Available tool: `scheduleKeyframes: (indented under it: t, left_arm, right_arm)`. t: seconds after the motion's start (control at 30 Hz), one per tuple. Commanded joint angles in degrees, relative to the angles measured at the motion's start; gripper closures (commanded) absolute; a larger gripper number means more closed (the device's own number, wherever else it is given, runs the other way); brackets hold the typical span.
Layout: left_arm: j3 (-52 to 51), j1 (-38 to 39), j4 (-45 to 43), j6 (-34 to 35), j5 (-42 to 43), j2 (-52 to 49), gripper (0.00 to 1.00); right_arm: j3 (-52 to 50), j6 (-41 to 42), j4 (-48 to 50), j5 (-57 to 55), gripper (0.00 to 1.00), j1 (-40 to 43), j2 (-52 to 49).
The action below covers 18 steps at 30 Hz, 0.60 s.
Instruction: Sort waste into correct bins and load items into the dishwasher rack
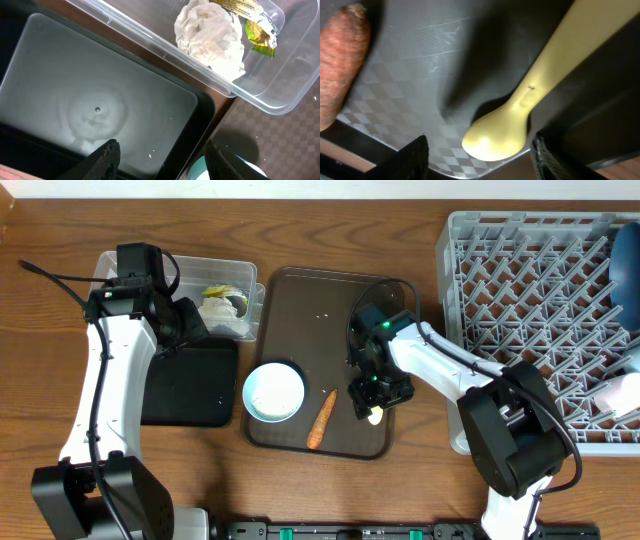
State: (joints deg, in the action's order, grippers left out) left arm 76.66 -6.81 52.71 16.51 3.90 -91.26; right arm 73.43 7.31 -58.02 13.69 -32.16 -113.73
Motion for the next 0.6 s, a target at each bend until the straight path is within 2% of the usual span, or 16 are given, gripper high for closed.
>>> scheduleKeyframes:
  t: [0.0, 0.13, 0.57]
  left_arm:
    - [0.5, -0.1, 0.2, 0.2, -0.3, 1.1, 0.43]
    - [0.5, -0.1, 0.2, 0.2, -0.3, 1.1, 0.43]
    - [0.5, -0.1, 0.2, 0.2, -0.3, 1.1, 0.43]
  right_arm:
    - [-2.6, 5.2, -0.2, -6.0, 0.4, -0.2, -1.7]
    - [-2.6, 9.4, -0.8, -6.0, 0.53, -0.2, -1.7]
    - [-2.7, 12.6, -2.0, -9.0, 0.59, -0.2, -1.7]
